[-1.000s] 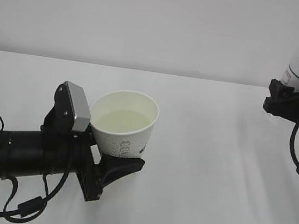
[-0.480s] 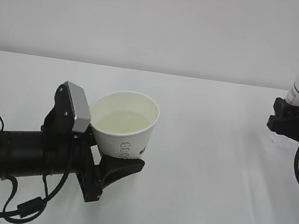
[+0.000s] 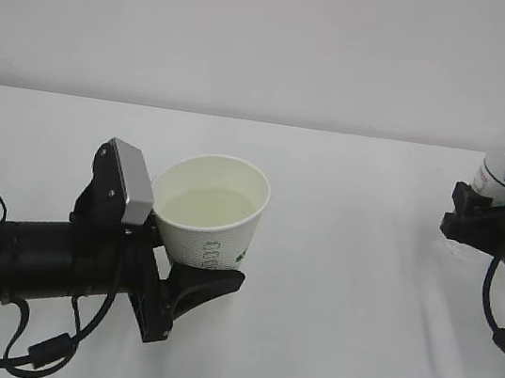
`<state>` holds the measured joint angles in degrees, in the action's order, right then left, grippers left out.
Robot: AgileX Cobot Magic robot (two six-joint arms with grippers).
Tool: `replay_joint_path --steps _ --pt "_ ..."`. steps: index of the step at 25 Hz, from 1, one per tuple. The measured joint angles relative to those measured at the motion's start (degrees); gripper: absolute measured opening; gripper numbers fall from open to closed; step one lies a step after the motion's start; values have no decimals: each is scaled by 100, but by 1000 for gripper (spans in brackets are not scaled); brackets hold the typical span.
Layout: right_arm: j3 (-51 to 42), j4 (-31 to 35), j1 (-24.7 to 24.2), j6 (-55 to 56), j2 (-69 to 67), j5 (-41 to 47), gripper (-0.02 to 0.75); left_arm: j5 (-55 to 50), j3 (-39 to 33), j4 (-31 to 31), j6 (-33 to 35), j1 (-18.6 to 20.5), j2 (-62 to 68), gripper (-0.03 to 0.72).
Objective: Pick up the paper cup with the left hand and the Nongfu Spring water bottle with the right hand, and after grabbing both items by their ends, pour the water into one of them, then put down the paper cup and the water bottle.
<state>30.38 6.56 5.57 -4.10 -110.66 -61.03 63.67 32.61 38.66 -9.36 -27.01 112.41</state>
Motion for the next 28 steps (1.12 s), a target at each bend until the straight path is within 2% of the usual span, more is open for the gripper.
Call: replay_joint_path --steps 9,25,28 --pt "12 0 0 0 -557 -257 524 0 0 4 0 0 0 510" --pt "70 0 0 0 -715 -489 524 0 0 4 0 0 0 510" --pt "70 -58 0 0 -715 -489 552 0 0 4 0 0 0 510"
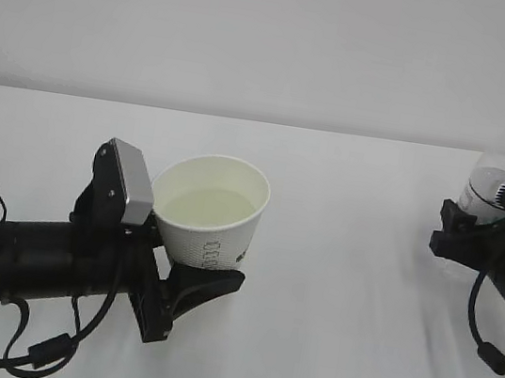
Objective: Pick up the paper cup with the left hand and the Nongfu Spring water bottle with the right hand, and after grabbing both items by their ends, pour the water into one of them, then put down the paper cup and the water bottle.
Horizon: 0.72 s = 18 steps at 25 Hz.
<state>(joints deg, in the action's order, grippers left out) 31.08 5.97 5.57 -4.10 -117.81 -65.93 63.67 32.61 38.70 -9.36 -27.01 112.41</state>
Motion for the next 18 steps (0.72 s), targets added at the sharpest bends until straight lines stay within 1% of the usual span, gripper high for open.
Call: replay_joint_path --steps 3,4,10,18 --pt "0 -209 0 0 -4 0 639 0 0 0 0 0 0 510" --pt "0 -264 0 0 -4 0 653 0 0 0 0 0 0 510" --pt "0 -317 0 0 7 0 671 0 0 0 0 0 0 510" --pt "-13 -48 0 0 217 0 673 0 0 0 0 0 0 510"
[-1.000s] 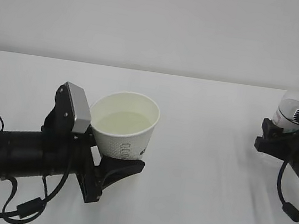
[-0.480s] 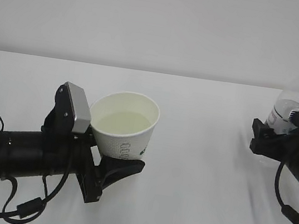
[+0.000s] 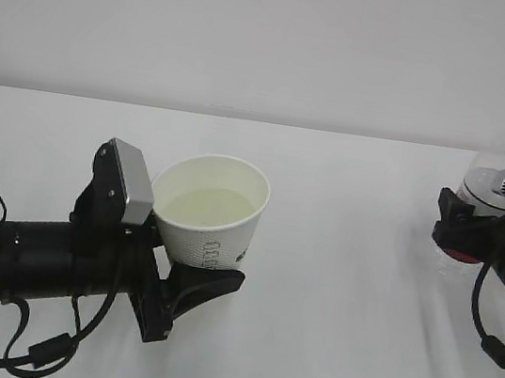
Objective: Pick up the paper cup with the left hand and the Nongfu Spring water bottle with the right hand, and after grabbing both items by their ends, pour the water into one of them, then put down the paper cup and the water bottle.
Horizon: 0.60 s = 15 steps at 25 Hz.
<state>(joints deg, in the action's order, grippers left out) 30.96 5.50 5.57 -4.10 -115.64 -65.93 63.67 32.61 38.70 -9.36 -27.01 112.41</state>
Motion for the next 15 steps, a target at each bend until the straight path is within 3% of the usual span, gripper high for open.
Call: replay_joint_path --steps 15 --pt "-713 64 0 0 717 12 673 0 0 -10 0 0 0 510"
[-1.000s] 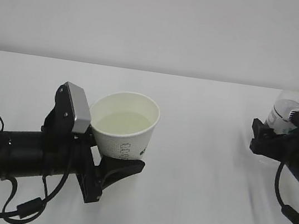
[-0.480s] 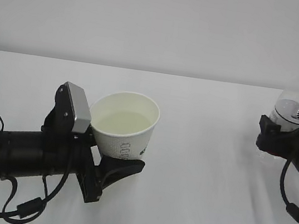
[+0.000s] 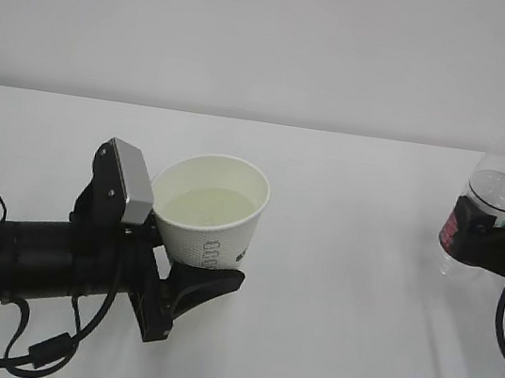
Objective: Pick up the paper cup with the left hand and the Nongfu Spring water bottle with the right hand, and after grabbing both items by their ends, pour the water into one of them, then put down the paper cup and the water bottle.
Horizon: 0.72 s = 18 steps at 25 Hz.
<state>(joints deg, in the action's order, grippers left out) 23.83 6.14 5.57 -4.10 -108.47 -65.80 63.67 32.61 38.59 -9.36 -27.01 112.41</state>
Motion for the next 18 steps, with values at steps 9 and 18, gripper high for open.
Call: replay_joint_path --steps 9,18 --pt "-524 25 0 0 475 0 673 0 0 -8 0 0 0 510" --pt "-986 -61 0 157 1205 0 673 0 0 -12 0 0 0 510"
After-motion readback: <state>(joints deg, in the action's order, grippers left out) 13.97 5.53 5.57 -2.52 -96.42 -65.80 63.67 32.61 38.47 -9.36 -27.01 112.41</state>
